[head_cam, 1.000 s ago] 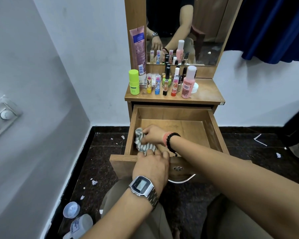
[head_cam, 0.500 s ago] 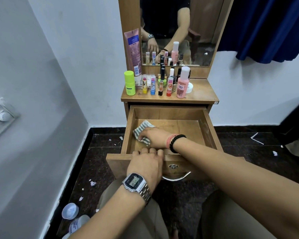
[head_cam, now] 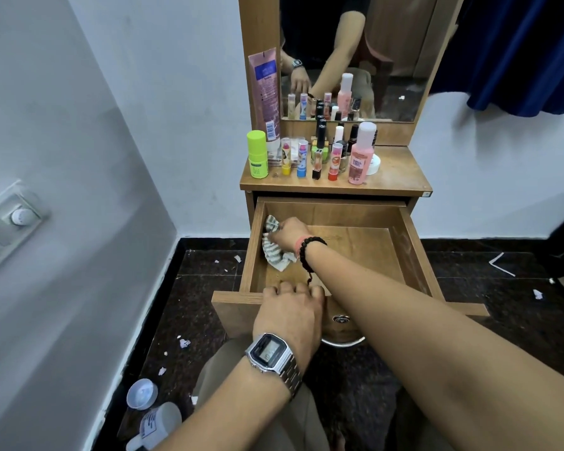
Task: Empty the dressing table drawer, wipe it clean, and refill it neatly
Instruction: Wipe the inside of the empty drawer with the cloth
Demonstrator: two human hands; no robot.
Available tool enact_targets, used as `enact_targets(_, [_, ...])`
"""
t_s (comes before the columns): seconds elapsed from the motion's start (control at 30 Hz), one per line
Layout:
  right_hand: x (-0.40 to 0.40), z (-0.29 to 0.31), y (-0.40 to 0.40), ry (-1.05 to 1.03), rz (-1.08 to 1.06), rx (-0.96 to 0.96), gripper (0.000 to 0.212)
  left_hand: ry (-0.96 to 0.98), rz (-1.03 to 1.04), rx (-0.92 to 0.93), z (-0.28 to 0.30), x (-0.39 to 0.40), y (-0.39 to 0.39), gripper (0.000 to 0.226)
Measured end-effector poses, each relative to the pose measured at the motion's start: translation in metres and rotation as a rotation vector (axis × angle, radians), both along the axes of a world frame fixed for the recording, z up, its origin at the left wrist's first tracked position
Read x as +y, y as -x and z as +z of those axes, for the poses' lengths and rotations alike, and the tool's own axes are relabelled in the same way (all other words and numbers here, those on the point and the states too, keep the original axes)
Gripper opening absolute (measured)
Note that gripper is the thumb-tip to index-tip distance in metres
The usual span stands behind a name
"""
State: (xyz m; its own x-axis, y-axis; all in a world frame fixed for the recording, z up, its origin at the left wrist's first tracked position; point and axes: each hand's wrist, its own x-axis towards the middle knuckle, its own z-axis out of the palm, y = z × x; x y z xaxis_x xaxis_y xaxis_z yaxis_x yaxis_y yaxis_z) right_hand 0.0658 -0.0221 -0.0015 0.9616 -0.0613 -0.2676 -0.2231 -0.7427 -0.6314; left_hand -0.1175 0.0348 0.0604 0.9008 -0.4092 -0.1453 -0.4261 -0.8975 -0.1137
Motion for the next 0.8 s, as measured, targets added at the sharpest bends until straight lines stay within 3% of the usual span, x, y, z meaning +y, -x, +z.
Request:
enact_targets(0.2, [0.008, -0.006, -0.017, -0.186, -0.130, 0.057, 0.035, -0.013, 0.001, 0.016, -0.001, 0.000, 0.000, 0.035])
enact_targets(0.4, [0.003, -0.012, -0.013, -0.738, -0.254, 0.057, 0.044, -0.006, 0.005, 0.022, 0.000, 0.000, 0.000, 0.031])
enact_targets(0.5, [-0.001, -0.010, -0.008, -0.796, -0.208, -0.005, 0.043, 0.002, 0.000, 0.012, -0.001, 0.000, 0.000, 0.030])
enact_targets(0.57, [-0.007, -0.005, -0.004, -0.542, -0.067, -0.121, 0.043, 0.006, -0.002, 0.012, -0.001, 0.001, 0.001, 0.029])
enact_targets(0.7, [-0.037, 0.001, 0.007, 0.379, 0.538, -0.479, 0.042, -0.006, -0.006, 0.006, 0.001, 0.001, 0.002, 0.027])
enact_targets(0.8, [-0.062, -0.001, 0.014, 0.826, 0.876, -0.679, 0.035, 0.000, -0.005, -0.005, 0.001, 0.000, 0.002, 0.027])
